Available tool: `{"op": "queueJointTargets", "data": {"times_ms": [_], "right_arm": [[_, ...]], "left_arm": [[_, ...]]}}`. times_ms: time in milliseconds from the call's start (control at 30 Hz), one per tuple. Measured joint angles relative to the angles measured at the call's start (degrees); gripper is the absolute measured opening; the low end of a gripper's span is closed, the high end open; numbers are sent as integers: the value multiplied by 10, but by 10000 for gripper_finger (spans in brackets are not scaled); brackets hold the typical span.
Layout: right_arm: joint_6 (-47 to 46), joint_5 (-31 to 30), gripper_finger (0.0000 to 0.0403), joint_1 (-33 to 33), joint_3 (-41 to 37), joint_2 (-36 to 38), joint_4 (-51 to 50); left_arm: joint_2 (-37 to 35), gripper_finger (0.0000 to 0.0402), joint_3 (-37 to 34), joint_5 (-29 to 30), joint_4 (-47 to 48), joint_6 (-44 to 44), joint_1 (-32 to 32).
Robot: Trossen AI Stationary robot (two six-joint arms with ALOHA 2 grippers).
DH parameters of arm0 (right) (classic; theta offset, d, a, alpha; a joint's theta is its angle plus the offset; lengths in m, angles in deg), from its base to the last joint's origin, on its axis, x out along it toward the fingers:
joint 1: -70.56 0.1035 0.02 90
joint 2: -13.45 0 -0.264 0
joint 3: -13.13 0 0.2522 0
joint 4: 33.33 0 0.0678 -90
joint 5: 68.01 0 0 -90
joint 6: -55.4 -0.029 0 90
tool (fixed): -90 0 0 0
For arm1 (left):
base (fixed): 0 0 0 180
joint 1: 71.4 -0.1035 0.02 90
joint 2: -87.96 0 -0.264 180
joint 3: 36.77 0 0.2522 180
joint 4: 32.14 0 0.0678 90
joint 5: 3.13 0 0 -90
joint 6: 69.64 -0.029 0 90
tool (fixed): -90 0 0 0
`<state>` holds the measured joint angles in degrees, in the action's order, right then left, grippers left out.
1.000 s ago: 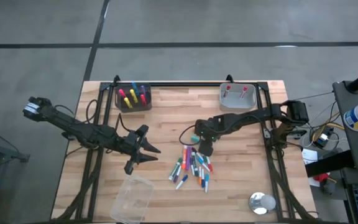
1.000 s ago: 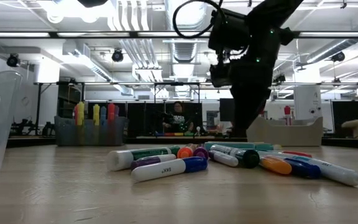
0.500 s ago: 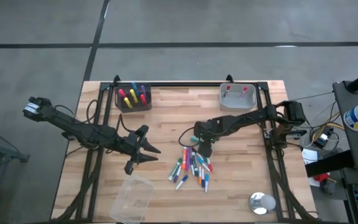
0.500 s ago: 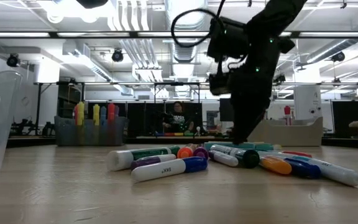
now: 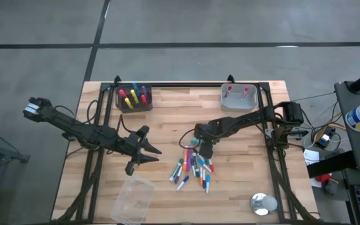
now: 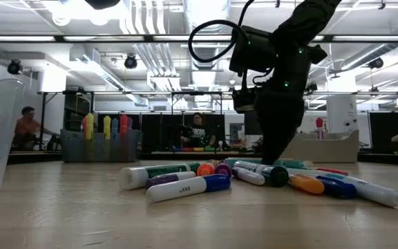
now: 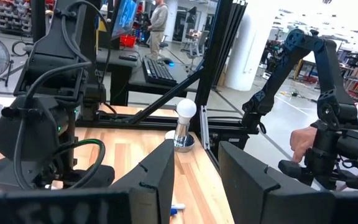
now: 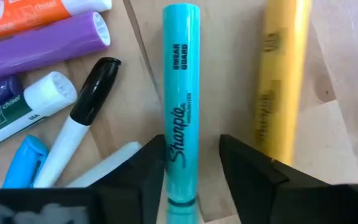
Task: Pick & Place Markers
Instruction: Put the light blue highlighter pen into the black bin
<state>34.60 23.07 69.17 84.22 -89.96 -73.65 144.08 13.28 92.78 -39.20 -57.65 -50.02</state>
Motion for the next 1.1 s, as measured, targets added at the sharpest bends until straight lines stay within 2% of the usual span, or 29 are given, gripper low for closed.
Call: {"op": "queueJointTargets", "data": {"times_ms": [233,333,533,767,967,1100], "right_arm": [[6,-14,70,0,-1,-1,-2],[14,-14,51,0,1,-1,-4],[18,-8,65,0,28,-1,-33],[38,-6,66,0,67,8,-56],[56,21,66,5,132,10,-135],[60,25,66,20,180,10,-185]], "left_arm": [[0,119,0,0,0,0,0],[0,119,0,0,0,2,0],[0,119,0,0,1,2,0],[0,119,0,27,9,-4,0],[0,119,0,82,39,22,0],[0,119,0,85,42,30,-1]]}}
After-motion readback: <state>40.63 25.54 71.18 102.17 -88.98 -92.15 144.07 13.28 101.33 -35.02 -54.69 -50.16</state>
